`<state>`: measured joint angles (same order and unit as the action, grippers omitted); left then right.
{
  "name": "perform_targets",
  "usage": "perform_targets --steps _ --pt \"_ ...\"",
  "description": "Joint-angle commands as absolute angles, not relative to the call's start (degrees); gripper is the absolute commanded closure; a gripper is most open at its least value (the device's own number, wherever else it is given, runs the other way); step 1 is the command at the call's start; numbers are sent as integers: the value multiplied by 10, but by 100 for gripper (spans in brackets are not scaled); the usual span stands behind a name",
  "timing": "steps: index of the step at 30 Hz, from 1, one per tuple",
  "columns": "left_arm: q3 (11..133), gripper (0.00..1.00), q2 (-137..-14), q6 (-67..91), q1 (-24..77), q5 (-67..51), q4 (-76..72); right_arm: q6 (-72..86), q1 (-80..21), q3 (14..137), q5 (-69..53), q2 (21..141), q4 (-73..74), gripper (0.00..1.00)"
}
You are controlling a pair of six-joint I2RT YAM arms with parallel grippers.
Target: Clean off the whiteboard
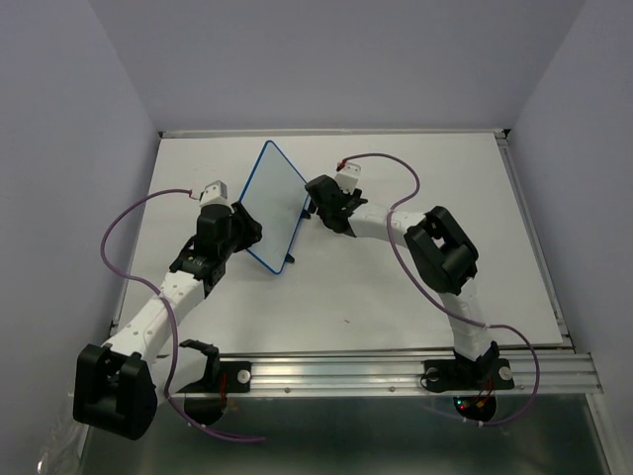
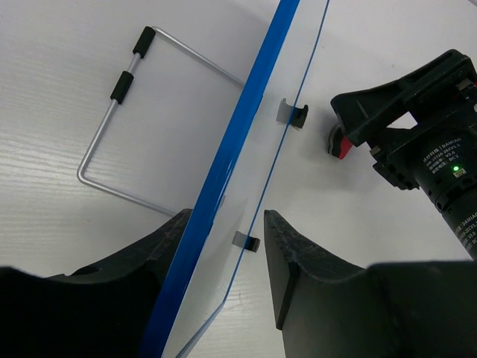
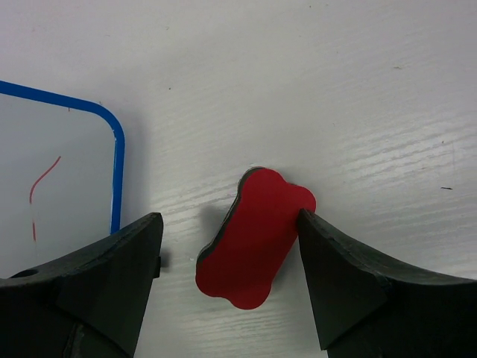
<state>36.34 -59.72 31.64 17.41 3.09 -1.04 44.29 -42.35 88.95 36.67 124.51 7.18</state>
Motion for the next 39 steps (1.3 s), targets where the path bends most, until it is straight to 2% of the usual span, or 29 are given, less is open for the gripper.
perform_targets --steps 1,4,10,11,12,13,25,32,33,35,38,39 --pt "360 48 -588 316 177 26 -30 468 -425 911 387 1249 102 22" --pt "360 48 -590 316 177 25 -31 466 -425 913 393 1250 102 27" --pt "359 48 -585 315 177 25 -33 430 -425 911 390 1230 112 28" --pt "359 48 -585 315 177 26 -33 424 -425 910 392 1225 112 33" --pt "359 48 -585 315 177 25 -33 416 -425 906 395 1215 112 43" --pt "359 48 -585 315 177 25 -33 413 -425 900 398 1212 111 44" --pt "356 48 -581 316 177 28 -32 422 -404 938 318 1271 109 33" --pt "356 48 -580 316 178 25 -32 411 -404 947 315 1284 110 52" --pt "356 48 -580 316 177 26 -32 411 -404 945 320 1281 109 61" --pt "356 48 -579 316 177 26 -33 407 -404 933 331 1266 110 68" --pt "357 48 -581 316 177 25 -33 396 -404 921 339 1245 109 66" --pt "357 48 -582 316 177 25 -33 388 -404 918 339 1240 110 57"
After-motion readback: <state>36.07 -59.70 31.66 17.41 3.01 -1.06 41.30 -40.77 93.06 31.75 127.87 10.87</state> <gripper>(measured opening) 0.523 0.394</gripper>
